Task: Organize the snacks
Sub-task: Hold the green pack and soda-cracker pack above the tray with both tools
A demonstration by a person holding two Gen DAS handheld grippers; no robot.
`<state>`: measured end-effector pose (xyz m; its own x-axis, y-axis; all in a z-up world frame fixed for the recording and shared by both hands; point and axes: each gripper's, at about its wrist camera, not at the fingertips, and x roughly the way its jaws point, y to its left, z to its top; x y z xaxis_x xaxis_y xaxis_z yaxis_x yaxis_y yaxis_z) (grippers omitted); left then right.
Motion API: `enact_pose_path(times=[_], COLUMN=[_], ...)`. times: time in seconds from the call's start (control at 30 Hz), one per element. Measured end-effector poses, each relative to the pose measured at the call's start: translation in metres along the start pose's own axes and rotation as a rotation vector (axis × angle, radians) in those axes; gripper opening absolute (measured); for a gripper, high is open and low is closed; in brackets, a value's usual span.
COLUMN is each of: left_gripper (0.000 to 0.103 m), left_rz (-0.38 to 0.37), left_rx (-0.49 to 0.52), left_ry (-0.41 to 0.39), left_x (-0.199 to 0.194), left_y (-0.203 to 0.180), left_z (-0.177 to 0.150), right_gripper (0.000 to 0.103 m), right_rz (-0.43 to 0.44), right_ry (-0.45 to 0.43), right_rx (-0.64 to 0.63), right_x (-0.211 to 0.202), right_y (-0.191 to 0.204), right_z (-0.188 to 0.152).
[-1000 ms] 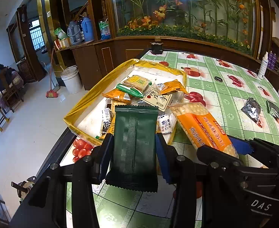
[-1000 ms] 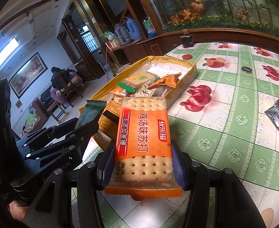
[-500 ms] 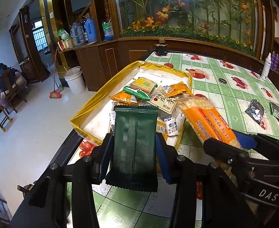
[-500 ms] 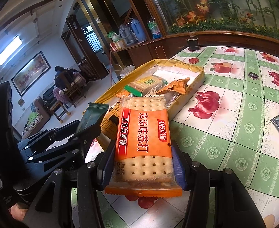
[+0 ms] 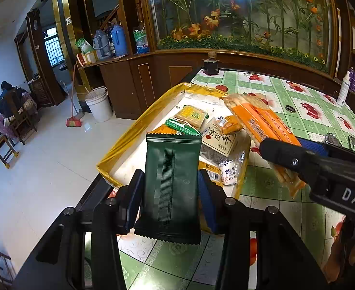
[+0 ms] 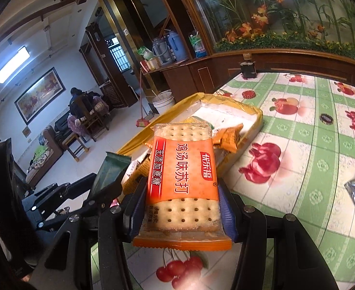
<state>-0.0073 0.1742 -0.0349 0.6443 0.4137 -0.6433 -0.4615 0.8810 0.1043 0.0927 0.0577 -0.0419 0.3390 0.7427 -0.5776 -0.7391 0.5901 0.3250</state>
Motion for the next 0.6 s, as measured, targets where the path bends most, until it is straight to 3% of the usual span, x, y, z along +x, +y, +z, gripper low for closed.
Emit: enact_pose_path(times=[0.6], left_gripper=[0.043], left_rz=[0.023], left_rx=[-0.019], left_ry=[-0.002], left_x=[0.021], left_y=[0.014], left_z=[0.024], right_gripper=[0.054], right_rz=[0.005], right_ry=[-0.004], right_rx=[-0.008], right_x=[0.039], right_y=[0.000], right_z=[0.043])
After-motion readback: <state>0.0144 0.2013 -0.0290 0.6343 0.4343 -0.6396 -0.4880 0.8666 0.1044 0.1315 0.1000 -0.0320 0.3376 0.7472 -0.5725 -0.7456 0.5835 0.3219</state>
